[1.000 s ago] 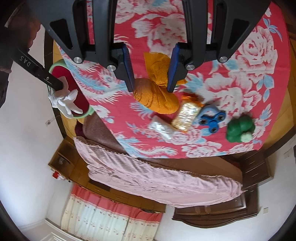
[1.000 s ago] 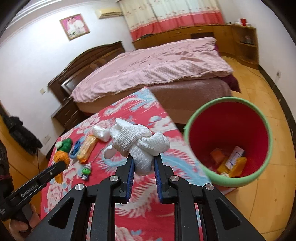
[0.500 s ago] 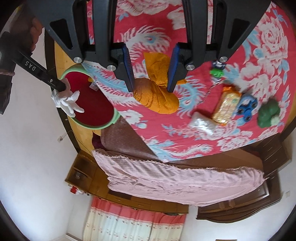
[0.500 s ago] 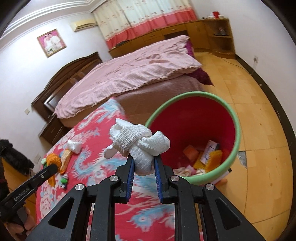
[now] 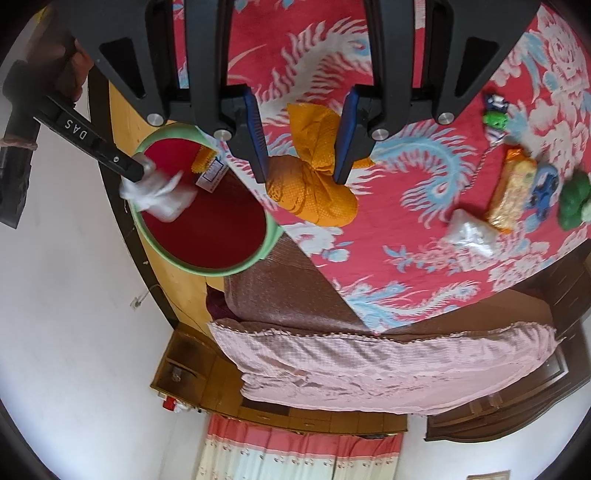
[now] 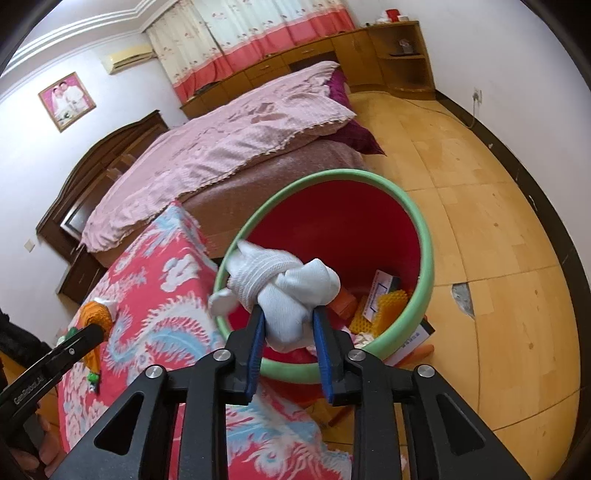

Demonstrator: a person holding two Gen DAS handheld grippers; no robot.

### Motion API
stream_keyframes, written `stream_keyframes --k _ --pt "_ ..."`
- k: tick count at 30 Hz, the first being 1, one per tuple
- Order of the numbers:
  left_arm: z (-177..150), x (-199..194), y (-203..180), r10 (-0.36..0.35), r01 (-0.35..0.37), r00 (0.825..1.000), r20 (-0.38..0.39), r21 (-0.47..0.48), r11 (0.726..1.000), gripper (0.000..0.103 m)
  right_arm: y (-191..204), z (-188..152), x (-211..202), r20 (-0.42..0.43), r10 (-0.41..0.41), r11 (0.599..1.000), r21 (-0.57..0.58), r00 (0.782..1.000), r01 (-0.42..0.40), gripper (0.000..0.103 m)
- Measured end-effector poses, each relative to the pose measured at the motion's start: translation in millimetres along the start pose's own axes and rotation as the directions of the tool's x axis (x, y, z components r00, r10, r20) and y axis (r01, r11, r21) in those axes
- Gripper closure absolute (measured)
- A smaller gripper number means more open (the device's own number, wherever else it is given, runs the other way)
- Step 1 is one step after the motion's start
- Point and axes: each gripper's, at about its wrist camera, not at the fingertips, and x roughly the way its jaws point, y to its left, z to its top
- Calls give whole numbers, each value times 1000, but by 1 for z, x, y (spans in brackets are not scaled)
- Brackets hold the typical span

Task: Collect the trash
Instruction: 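Carry the white cloth and orange cloth over the red bin with both tools, then open the right tool to drop the white cloth while the left tool drops the orange cloth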

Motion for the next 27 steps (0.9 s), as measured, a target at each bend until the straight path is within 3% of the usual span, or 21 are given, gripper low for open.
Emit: stream_keyframes --k 22,27 --pt "9 61 -67 -111 120 990 -83 125 985 68 -37 13 -2 30 -40 998 55 999 39 75" --pt "11 65 -76 -125 135 989 -75 145 980 56 -41 15 0 31 -43 997 64 999 41 75"
